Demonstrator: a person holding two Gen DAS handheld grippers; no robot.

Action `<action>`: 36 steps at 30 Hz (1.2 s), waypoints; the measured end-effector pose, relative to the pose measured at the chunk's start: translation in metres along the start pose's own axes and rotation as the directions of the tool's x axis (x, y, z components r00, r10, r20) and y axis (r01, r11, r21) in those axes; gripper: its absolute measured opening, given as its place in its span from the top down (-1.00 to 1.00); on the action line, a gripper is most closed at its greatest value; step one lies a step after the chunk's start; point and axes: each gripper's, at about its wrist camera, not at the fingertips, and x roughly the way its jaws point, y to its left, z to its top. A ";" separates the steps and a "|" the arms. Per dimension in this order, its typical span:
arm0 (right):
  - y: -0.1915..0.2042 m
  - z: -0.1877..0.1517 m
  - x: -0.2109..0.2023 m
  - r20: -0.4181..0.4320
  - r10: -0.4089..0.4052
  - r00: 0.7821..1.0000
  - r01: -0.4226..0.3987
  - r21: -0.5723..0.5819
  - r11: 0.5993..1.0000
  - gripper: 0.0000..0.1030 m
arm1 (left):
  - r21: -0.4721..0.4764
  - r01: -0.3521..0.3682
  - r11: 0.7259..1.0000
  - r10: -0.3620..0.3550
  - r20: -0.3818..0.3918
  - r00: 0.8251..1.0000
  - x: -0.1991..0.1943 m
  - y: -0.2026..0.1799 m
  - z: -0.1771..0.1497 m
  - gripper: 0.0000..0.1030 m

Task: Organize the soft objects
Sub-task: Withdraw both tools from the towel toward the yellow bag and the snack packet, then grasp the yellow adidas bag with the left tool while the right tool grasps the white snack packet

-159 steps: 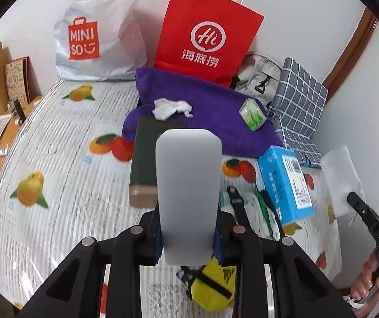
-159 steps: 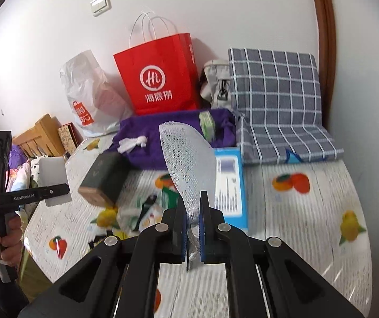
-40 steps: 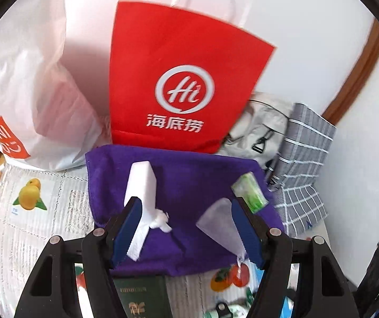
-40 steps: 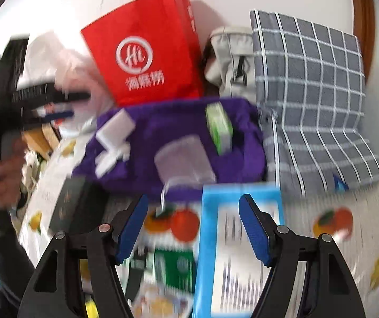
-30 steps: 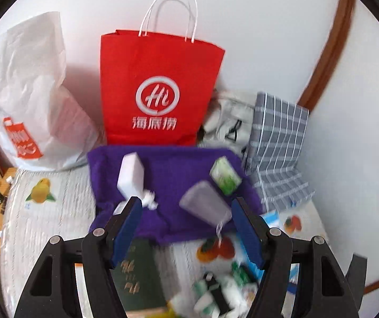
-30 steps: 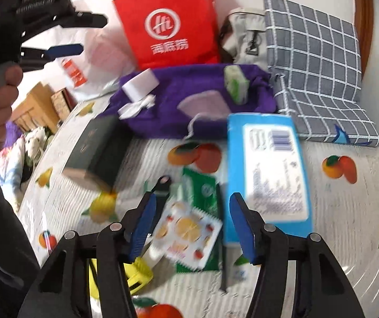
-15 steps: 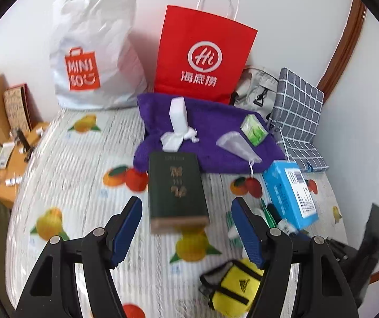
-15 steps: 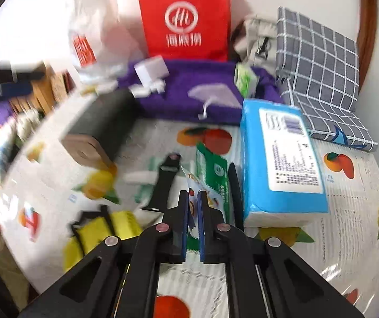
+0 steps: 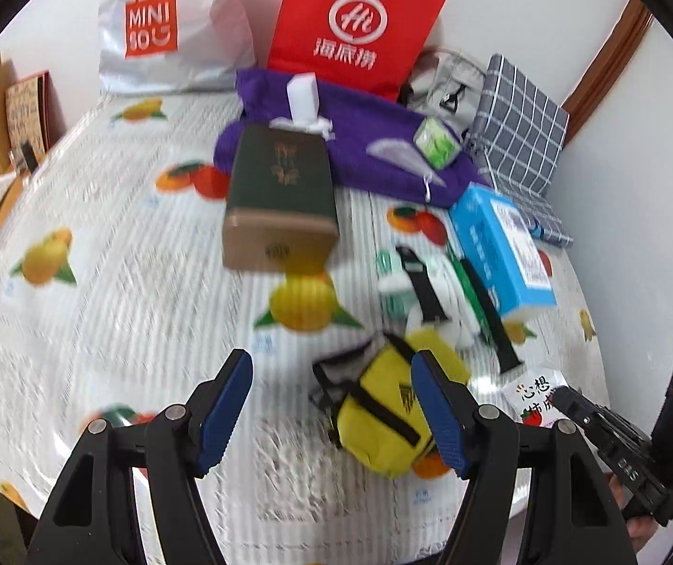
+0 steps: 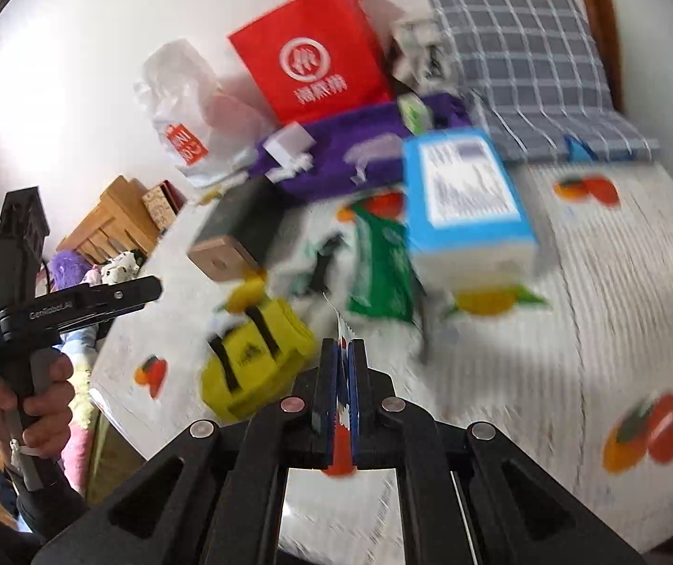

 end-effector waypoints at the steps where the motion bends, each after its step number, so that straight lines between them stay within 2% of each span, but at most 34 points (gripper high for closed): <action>1: -0.010 -0.006 0.001 -0.009 -0.015 1.000 0.015 0.022 1.000 0.92 | -0.003 0.003 1.000 -0.003 -0.006 1.000 0.002 0.000 -0.004 -0.32; 3: -0.029 -0.014 0.002 -0.014 -0.045 0.999 0.046 0.059 0.997 0.91 | -0.011 0.001 1.000 -0.001 -0.020 1.000 0.007 -0.001 -0.013 -0.32; 5: -0.044 -0.019 0.003 -0.011 -0.076 0.997 0.076 0.074 0.994 0.79 | -0.020 -0.005 1.000 0.004 -0.032 0.999 0.011 -0.002 -0.018 -0.32; 7: -0.057 -0.022 0.003 -0.005 -0.144 0.990 0.144 0.077 0.987 0.68 | -0.030 -0.004 1.000 0.003 -0.043 0.999 0.014 -0.002 -0.020 -0.32; 9: -0.065 -0.024 0.001 0.007 -0.183 0.983 0.182 0.065 0.981 0.64 | -0.032 0.000 0.999 -0.001 -0.045 0.999 0.016 -0.003 -0.022 -0.32; 10: -0.067 -0.026 0.000 0.010 -0.193 0.981 0.192 0.061 0.980 0.42 | -0.032 -0.001 0.999 -0.001 -0.044 0.999 0.015 -0.003 -0.022 -0.32; 11: -0.070 -0.028 -0.001 0.008 -0.191 0.982 0.190 0.058 0.980 0.03 | -0.031 -0.003 1.000 0.001 -0.043 0.999 0.015 -0.004 -0.021 -0.32; 13: -0.072 -0.032 -0.003 0.017 -0.176 0.984 0.175 0.052 0.983 -0.34 | -0.029 -0.004 1.000 0.003 -0.038 0.999 0.015 -0.005 -0.021 -0.32; 17: -0.063 -0.040 0.001 0.038 -0.162 0.986 0.162 -0.005 0.987 -0.59 | -0.020 0.004 1.000 -0.004 -0.035 0.999 0.014 -0.007 -0.022 -0.32; 21: -0.053 -0.048 0.027 -0.032 -0.212 0.977 0.208 -0.095 0.974 -0.60 | -0.011 0.012 1.000 -0.012 -0.034 0.999 0.013 -0.008 -0.024 -0.32; 25: -0.038 -0.054 0.039 0.018 -0.323 0.946 0.320 -0.207 0.925 -0.55 | 0.007 0.018 1.000 -0.018 -0.031 0.999 0.015 -0.008 -0.026 -0.32; 27: -0.038 -0.053 0.039 0.024 -0.321 0.947 0.319 -0.191 0.928 -0.44 | 0.018 0.028 0.999 -0.028 -0.035 0.999 0.018 -0.010 -0.027 -0.32; 29: -0.039 -0.052 0.037 0.033 -0.327 0.944 0.327 -0.184 0.927 -0.07 | 0.035 0.042 0.999 -0.040 -0.043 0.998 0.022 -0.014 -0.028 -0.32; 34: -0.041 -0.052 0.034 0.039 -0.330 0.943 0.331 -0.189 0.925 0.07 | 0.125 0.060 0.990 -0.053 -0.058 0.997 0.036 -0.037 -0.032 -0.32; 35: -0.041 -0.053 0.034 0.043 -0.329 0.943 0.331 -0.192 0.924 0.08 | 0.140 0.056 0.988 -0.048 -0.064 0.997 0.040 -0.040 -0.033 -0.35; 36: -0.041 -0.054 0.034 0.048 -0.328 0.943 0.331 -0.199 0.922 0.09 | 0.169 0.050 0.984 -0.036 -0.082 0.996 0.048 -0.046 -0.034 -0.48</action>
